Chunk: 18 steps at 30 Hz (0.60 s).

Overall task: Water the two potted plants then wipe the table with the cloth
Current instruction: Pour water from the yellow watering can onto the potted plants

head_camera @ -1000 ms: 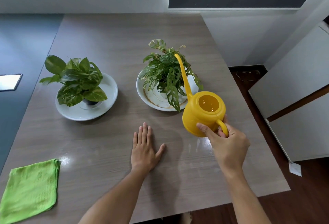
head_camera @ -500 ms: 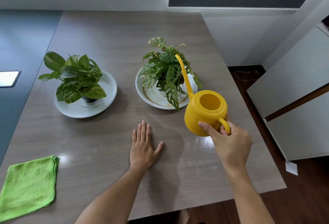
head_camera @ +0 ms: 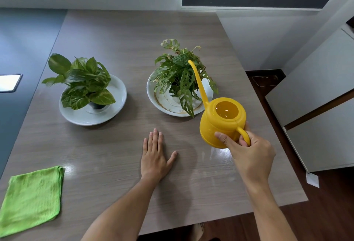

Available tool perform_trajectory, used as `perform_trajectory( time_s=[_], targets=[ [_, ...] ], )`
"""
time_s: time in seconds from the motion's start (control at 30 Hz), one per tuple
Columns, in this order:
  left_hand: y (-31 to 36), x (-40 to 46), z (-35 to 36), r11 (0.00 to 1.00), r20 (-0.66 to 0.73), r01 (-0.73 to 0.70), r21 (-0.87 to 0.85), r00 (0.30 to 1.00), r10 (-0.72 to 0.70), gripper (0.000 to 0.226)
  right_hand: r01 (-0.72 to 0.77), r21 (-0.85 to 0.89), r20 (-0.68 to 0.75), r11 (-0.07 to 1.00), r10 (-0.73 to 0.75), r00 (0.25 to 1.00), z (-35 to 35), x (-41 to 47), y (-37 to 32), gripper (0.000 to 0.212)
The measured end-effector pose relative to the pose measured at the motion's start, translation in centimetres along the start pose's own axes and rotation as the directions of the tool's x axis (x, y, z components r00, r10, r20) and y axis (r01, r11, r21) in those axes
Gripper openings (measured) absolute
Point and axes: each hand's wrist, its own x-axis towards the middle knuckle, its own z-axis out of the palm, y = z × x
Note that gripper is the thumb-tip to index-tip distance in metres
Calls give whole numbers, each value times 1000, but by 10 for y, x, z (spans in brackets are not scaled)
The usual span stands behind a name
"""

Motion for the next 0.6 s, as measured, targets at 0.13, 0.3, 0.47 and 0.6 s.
perform_trajectory(
  time_s=[0.13,0.3,0.47,0.6],
  targets=[
    [0,-1,-1,1000,1,-1,3,1000,1,96,0,-13,-6,1000,0,1000,-1,-2,-3,37],
    [1,-1,-3,1000,2,-6,-5,1000,6,95,23,-19,-6,1000,-24,1000,-1,-4,-5,33],
    [1,-1,-3,1000,2,-6,-1,1000,6,95,24,-5,5,1000,-24,1000,0,-5,-7,36],
    [1,-1,-4,1000,6,-2,9,1000,2,96,35,3,15,999,-35,999,1,-6,-12,37]
  ],
)
